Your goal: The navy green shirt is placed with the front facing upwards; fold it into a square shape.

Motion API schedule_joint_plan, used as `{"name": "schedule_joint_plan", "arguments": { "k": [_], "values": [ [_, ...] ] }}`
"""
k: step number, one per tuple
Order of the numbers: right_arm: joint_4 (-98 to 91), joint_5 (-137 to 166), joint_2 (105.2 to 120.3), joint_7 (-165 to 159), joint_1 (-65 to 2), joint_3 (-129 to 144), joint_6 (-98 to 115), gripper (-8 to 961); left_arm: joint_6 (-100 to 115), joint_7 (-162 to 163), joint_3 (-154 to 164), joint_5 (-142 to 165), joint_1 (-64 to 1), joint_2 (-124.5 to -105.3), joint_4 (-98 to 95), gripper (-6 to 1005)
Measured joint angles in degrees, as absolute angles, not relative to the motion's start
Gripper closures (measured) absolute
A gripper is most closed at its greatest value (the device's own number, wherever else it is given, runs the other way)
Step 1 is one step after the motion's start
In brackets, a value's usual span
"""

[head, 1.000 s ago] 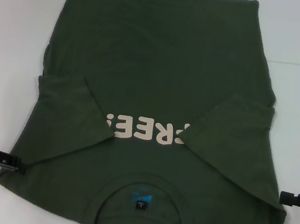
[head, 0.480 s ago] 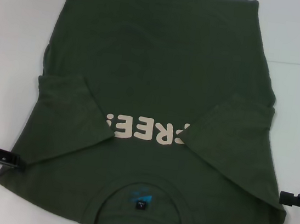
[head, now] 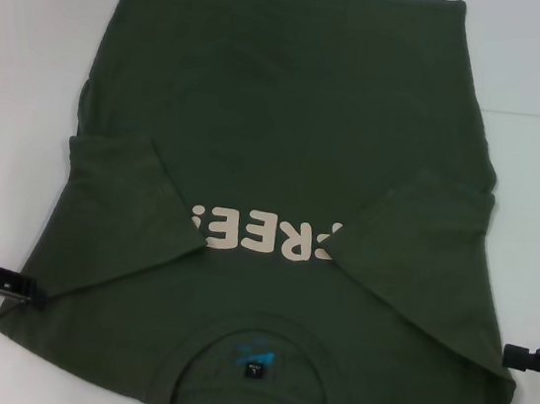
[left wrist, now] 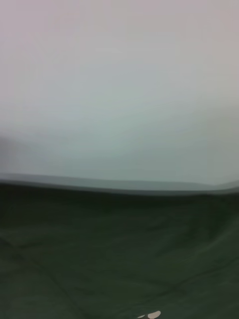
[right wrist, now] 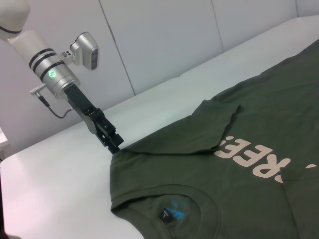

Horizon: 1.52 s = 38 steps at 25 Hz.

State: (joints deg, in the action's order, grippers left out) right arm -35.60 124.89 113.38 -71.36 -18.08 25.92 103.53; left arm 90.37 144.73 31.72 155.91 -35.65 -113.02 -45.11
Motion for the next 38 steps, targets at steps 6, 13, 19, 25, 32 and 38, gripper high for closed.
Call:
{"name": "schedule_joint_plan", "arguments": {
  "k": [6, 13, 19, 25, 32, 38],
  "values": [
    [-35.6, 124.89, 113.38, -71.36, -18.11, 25.81, 103.53, 69, 90.36, 144.75, 32.11, 155.91, -35.81, -113.13, -45.09, 65],
    [-35.6, 124.89, 113.38, -71.3, -18.11, 25.72, 103.44, 69, 90.37, 145.03, 33.02, 155.88, -36.01, -113.3, -45.08, 65],
    [-35.6, 124.89, 113.38, -71.28, -18.11, 25.75, 103.33, 68, 90.46, 144.96, 33.05, 155.5, -36.28, -113.3, -44.32, 65],
    [-35.6, 124.89, 113.38, -71.28, -18.18, 25.75, 103.21, 68, 90.58, 144.78, 33.05, 155.42, -37.14, -113.37, -43.24, 65],
    [-35.53, 124.89, 113.45, -71.28, -18.19, 25.78, 102.48, 68, 91.16, 144.94, 33.04, 155.29, -38.35, -113.76, -42.81, 64],
    [-35.52, 124.89, 113.47, -71.28, -18.19, 25.63, 102.36, 68, 91.37, 146.8, 33.02, 155.68, -38.79, -113.61, -42.9, 79]
  ]
}}
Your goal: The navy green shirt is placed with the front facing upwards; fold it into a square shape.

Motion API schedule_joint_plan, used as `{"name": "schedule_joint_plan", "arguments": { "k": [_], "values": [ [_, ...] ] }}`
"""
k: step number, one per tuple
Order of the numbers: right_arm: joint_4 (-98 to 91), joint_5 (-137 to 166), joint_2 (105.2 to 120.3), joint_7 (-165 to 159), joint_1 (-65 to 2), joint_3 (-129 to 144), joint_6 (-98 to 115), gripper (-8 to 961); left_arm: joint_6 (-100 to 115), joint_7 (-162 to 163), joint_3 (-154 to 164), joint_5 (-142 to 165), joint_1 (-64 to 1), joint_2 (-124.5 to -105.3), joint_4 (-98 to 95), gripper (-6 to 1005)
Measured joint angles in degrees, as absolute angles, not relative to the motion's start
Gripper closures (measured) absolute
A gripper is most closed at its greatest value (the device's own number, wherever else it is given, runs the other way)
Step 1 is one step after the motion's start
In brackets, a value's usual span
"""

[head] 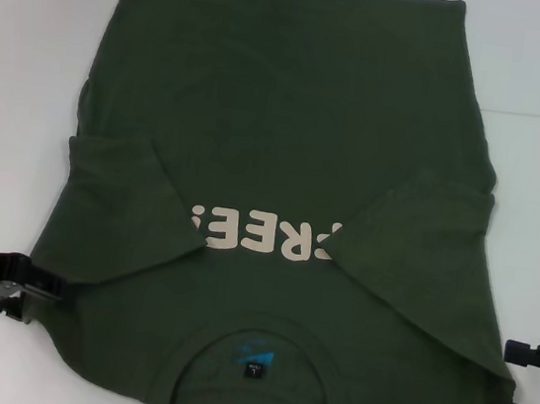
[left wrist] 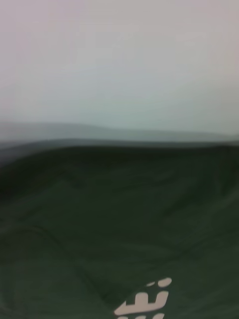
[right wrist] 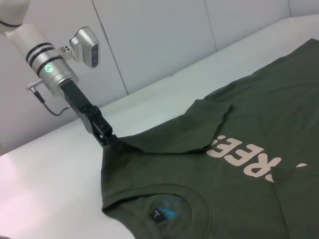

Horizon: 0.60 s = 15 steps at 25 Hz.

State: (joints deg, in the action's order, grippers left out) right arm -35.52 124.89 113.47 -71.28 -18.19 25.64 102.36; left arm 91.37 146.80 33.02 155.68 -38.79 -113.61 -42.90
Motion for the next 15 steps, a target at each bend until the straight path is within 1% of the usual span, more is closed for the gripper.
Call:
{"name": "schedule_joint_plan", "arguments": {
  "k": [1, 8, 12, 15],
  "values": [
    [-35.54, 124.89, 113.47, -71.28, -18.2, 25.6, 102.34, 68, 91.29, 146.89, 33.17, 155.83, -38.81, -113.63, -42.99, 83],
    [-35.59, 124.89, 113.47, -71.27, -18.28, 25.44, 102.3, 68, 90.16, 144.7, 34.51, 155.68, -38.5, -114.38, -44.33, 340],
    [-35.51, 124.89, 113.47, -71.27, -18.33, 25.41, 102.3, 68, 89.99, 144.93, 34.69, 156.11, -38.78, -114.39, -44.14, 479],
    [-35.51, 124.83, 113.47, -71.28, -18.38, 25.4, 102.39, 68, 89.95, 145.21, 34.71, 156.14, -38.82, -114.27, -44.31, 717]
  ]
}}
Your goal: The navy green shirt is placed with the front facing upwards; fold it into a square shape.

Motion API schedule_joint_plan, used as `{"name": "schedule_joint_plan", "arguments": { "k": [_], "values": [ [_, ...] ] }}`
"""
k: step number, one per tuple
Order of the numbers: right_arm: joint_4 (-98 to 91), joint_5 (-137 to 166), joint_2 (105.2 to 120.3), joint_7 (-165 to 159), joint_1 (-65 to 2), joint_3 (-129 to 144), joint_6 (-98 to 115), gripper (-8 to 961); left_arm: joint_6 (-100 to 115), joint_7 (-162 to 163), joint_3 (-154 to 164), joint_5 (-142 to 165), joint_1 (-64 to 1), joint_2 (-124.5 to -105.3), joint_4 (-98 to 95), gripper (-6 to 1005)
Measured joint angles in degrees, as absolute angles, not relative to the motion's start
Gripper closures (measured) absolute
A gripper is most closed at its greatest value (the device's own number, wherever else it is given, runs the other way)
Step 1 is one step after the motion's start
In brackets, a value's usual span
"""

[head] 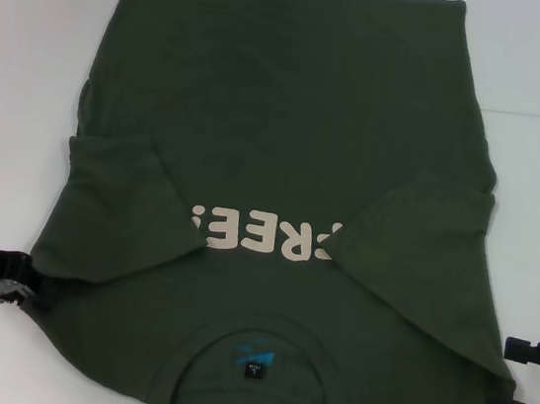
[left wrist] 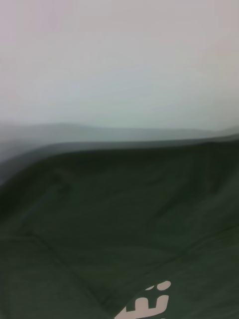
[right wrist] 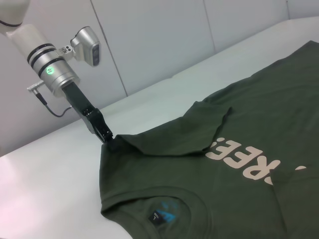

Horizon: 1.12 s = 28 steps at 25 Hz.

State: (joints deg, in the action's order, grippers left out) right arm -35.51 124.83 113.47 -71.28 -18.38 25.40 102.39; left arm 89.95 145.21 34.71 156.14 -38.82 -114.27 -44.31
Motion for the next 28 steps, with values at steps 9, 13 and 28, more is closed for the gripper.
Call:
{"name": "schedule_joint_plan", "arguments": {
  "k": [9, 13, 28],
  "values": [
    [-35.88, 124.4, 112.62, -78.33, -18.96, 23.31, 103.76, 68, 90.6, 145.17, 34.64, 155.97, -38.92, -113.9, -44.02, 902],
    [-36.85, 124.36, 109.48, -97.37, -21.41, 19.77, 107.95, 68, 91.01, 144.58, 34.69, 156.1, -39.04, -113.9, -43.68, 949],
    [-37.24, 137.58, 102.94, -142.62, -30.94, 22.42, 108.13, 69, 91.72, 142.63, 34.05, 155.51, -39.12, -113.72, -43.78, 957]
  ]
}}
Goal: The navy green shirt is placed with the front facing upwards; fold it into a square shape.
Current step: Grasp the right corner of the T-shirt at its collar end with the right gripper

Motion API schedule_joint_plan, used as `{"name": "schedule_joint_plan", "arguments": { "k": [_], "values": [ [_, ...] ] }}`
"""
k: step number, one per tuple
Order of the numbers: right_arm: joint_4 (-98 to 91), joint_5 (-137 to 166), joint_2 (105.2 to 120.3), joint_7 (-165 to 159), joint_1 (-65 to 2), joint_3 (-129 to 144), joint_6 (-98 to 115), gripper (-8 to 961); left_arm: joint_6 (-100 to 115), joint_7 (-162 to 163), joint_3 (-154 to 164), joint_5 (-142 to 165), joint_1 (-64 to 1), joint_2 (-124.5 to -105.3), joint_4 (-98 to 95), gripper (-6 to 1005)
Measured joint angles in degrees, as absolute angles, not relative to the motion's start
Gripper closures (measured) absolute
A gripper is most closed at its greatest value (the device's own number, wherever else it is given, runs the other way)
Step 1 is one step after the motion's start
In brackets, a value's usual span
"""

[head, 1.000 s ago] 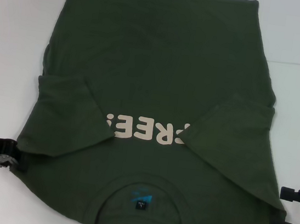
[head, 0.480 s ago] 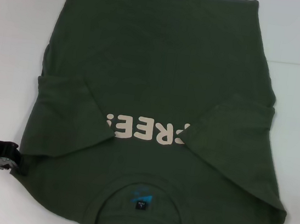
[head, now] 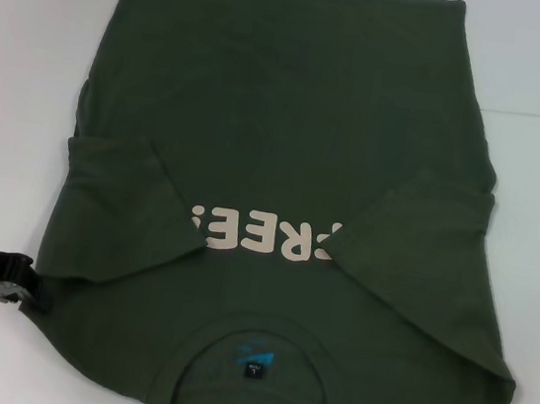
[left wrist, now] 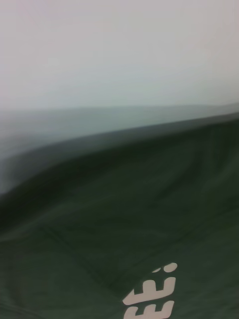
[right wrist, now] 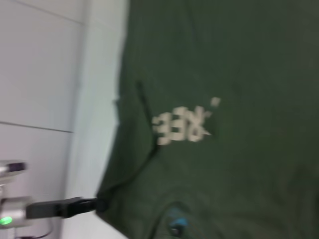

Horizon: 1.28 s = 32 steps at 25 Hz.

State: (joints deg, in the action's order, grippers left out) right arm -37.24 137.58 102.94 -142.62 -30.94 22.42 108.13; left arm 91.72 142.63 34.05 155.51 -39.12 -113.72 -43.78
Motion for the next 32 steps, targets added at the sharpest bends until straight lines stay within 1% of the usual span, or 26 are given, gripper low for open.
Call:
{"name": "schedule_joint_plan", "arguments": {
  "k": [4, 7, 10, 12, 22, 32],
  "values": [
    [-35.76, 144.3, 102.4, -147.81, -33.52, 24.15, 104.16, 70, 91.86, 142.35, 34.24, 155.51, -39.77, -113.35, -43.97, 958],
    [-35.23, 145.98, 102.5, -149.22, -34.65, 25.54, 103.4, 70, 91.86, 141.89, 34.32, 155.51, -39.92, -113.26, -43.96, 958],
    [-34.92, 147.11, 103.23, -150.45, -35.61, 27.25, 102.96, 71, 91.97, 141.16, 34.09, 155.47, -39.96, -113.16, -43.92, 958],
    [-34.83, 148.29, 104.37, -151.25, -36.06, 28.89, 101.64, 71, 92.08, 140.58, 34.01, 155.47, -39.92, -113.1, -44.02, 958],
    [-33.12, 148.97, 105.29, -151.98, -36.64, 33.24, 98.13, 73, 91.76, 139.41, 34.12, 155.47, -40.32, -113.07, -43.87, 958],
    [-32.52, 149.06, 107.06, -150.85, -37.35, 34.02, 95.14, 83, 91.53, 139.39, 33.99, 155.48, -40.35, -113.2, -43.68, 958]
  ]
}}
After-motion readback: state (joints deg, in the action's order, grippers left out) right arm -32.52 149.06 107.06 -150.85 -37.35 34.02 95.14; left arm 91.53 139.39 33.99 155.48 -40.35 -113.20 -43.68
